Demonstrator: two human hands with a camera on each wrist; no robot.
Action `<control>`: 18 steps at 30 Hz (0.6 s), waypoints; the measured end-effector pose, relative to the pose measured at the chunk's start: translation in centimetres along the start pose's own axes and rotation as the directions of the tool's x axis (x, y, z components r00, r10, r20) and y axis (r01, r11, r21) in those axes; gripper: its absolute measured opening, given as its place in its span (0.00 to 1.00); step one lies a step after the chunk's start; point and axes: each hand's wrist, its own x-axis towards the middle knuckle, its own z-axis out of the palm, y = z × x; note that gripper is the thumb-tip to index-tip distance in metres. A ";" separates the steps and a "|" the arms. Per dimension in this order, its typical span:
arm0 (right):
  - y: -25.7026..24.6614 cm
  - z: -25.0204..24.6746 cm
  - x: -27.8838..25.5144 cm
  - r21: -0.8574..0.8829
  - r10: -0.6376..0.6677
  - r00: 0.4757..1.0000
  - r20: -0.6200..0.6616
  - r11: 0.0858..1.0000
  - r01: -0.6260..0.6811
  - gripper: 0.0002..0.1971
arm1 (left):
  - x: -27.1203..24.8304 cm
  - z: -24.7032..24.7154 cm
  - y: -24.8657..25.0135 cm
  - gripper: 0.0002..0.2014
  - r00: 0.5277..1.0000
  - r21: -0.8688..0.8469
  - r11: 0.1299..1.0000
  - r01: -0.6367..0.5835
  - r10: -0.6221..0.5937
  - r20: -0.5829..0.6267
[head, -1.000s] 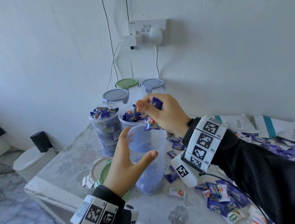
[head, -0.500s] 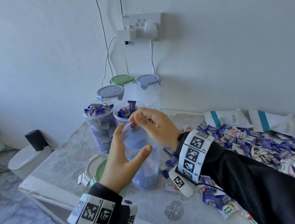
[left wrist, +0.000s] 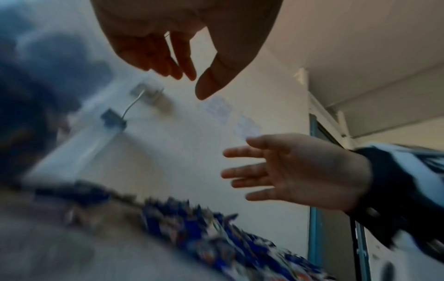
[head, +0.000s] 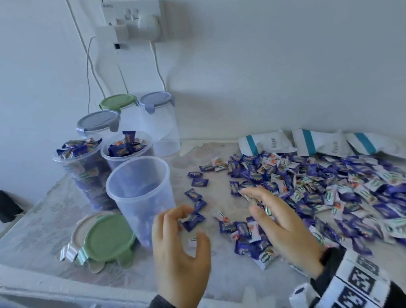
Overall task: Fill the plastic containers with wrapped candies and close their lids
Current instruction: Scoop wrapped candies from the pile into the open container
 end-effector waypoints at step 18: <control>11.9 -6.9 -10.6 -0.386 0.502 0.823 -0.267 0.726 -0.569 0.40 | -2.3 7.3 -1.8 0.38 0.584 0.660 0.734 0.159 -0.609 0.537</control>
